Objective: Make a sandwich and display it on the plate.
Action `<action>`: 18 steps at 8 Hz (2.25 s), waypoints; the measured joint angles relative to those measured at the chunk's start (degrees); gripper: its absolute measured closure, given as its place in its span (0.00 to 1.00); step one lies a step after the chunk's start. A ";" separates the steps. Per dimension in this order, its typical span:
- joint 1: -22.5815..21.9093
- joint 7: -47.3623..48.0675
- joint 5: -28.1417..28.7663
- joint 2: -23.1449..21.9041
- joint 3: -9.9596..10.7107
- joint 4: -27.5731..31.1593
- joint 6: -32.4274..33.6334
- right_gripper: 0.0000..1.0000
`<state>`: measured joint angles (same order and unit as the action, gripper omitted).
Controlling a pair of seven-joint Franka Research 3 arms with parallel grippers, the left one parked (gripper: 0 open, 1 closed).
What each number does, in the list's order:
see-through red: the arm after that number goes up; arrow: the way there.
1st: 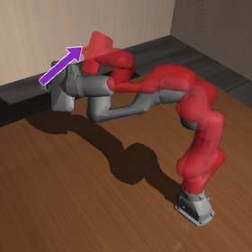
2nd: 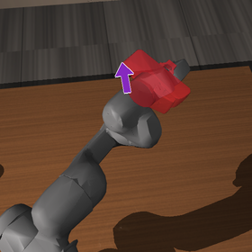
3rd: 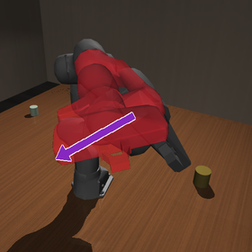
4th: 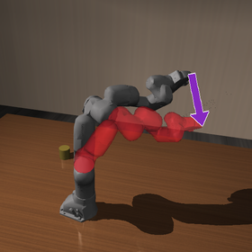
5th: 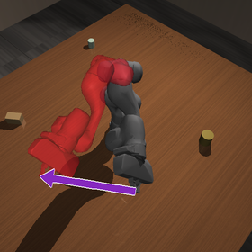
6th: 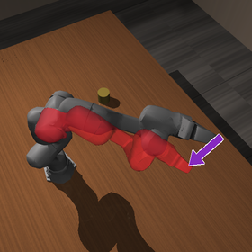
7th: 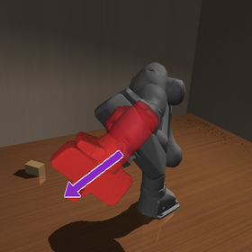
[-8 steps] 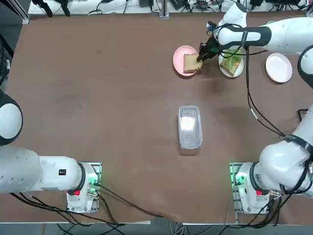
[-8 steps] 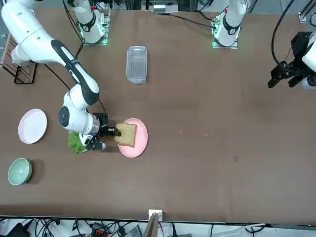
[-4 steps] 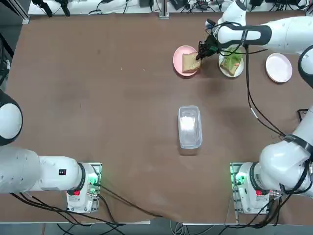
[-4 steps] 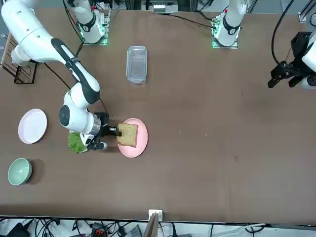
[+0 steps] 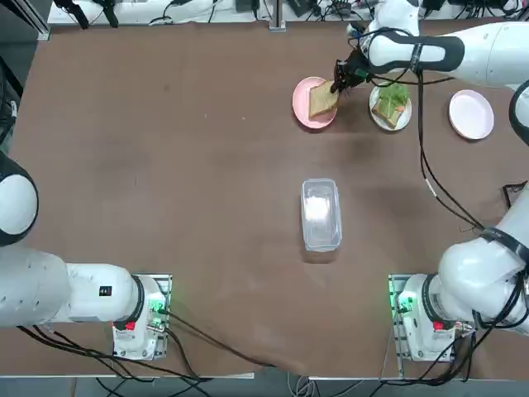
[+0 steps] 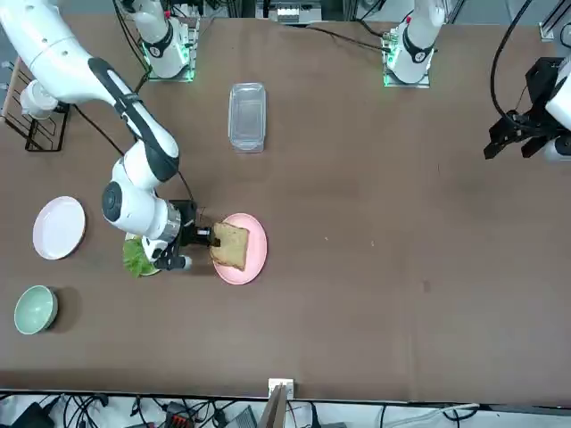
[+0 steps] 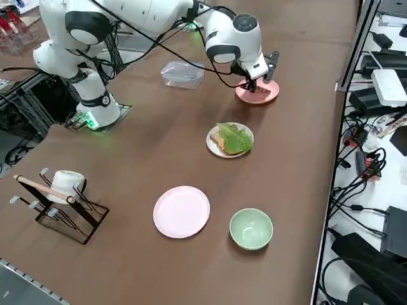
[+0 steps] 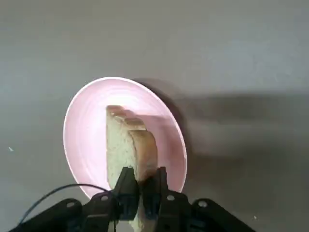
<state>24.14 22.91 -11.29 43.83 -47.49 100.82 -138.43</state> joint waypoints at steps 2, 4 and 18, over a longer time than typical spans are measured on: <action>1.66 -0.79 -0.06 -1.81 -2.17 -2.23 6.23 0.92; 3.67 -8.97 -0.11 -2.99 -4.07 -8.29 17.38 0.92; 16.46 -65.20 -0.06 1.59 0.00 -22.81 40.60 0.92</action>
<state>40.60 -42.29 -11.35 45.42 -47.49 78.01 -97.83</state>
